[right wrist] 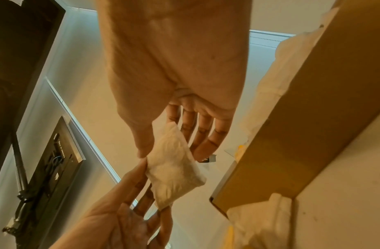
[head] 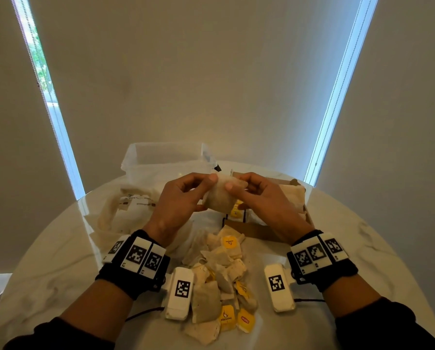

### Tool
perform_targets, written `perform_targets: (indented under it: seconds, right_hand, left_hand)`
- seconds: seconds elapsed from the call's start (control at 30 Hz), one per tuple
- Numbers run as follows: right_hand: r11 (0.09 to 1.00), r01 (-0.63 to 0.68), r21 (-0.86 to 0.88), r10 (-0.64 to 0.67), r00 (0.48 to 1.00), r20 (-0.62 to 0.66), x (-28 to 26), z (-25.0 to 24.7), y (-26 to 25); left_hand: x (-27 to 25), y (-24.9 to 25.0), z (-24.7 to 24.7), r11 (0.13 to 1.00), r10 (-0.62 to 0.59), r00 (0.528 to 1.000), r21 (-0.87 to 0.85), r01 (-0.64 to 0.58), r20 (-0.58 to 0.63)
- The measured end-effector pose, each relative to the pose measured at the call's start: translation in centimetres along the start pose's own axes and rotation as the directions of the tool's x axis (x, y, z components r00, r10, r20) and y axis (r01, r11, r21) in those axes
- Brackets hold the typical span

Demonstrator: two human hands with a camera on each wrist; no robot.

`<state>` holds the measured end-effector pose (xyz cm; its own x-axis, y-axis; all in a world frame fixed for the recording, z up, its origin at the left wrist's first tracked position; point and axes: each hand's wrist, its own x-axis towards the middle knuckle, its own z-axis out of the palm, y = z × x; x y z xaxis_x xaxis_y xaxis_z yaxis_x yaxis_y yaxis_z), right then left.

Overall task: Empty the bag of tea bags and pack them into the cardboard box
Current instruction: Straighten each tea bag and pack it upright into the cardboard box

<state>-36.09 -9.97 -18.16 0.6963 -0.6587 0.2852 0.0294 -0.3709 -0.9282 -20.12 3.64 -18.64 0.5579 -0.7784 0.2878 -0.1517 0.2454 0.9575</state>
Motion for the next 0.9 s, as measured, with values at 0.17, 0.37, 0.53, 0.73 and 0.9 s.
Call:
perform_targets:
  seconds: [0.17, 0.37, 0.53, 0.73, 0.9]
  right_hand:
    - [0.982, 0.016, -0.190, -0.020, 1.000, -0.017, 0.2, -1.2, -0.3]
    - [0.966, 0.037, -0.256, -0.109, 0.956, -0.274, 0.9, -8.6, -2.2]
    - [0.950, -0.081, -0.301, 0.006, 0.970, -0.242, 1.3, -9.9, -0.6]
    - [0.905, -0.240, -0.351, 0.229, 0.971, -0.073, 2.9, -8.9, 1.5]
    - [0.849, -0.301, -0.434, 0.313, 0.949, -0.045, 4.2, -9.0, 2.0]
  left_hand:
    - [0.1, -0.1, 0.1, 0.999, -0.038, 0.999, -0.002, 0.038, 0.005]
    - [0.0, 0.1, 0.2, 0.991, -0.076, 0.993, 0.117, 0.065, 0.094]
    - [-0.3, 0.0, 0.2, 0.969, -0.164, 0.959, 0.220, 0.112, 0.231]
    - [-0.3, -0.1, 0.1, 0.952, -0.202, 0.931, 0.286, 0.114, 0.303]
    - [-0.2, -0.3, 0.1, 0.949, -0.211, 0.931, 0.293, 0.121, 0.297]
